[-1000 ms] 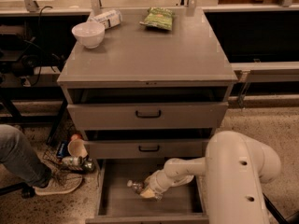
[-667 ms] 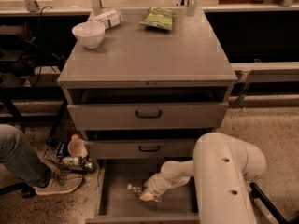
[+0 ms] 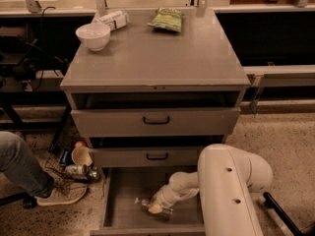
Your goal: Place water bottle into bottom drawer
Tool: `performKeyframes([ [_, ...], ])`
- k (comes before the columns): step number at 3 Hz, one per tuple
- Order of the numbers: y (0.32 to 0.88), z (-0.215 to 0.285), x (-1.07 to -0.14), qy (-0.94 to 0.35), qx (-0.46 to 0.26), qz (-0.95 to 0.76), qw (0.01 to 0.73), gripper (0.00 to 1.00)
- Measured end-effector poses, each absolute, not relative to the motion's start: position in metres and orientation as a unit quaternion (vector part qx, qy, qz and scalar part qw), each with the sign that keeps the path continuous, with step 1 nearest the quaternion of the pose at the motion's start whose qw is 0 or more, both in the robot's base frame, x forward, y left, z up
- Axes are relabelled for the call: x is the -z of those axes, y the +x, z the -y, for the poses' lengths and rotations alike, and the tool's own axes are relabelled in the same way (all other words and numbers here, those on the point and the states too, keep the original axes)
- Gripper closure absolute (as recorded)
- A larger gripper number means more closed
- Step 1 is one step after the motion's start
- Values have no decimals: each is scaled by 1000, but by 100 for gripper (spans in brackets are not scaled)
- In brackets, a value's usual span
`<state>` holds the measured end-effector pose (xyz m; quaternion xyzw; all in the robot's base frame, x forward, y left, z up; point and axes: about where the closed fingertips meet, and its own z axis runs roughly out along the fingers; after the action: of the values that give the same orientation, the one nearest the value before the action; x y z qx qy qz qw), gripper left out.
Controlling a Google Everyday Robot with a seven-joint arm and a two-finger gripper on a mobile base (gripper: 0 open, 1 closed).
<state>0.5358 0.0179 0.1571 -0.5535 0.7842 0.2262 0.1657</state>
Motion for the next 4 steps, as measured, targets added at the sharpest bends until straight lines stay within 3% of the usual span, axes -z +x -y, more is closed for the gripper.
performKeyframes([
  [2, 544, -14, -165, -548, -228, -786, 173, 9],
  [3, 553, 2, -191, -543, -212, -790, 190, 0],
  [4, 551, 54, -238, -512, -172, -818, 198, 0],
])
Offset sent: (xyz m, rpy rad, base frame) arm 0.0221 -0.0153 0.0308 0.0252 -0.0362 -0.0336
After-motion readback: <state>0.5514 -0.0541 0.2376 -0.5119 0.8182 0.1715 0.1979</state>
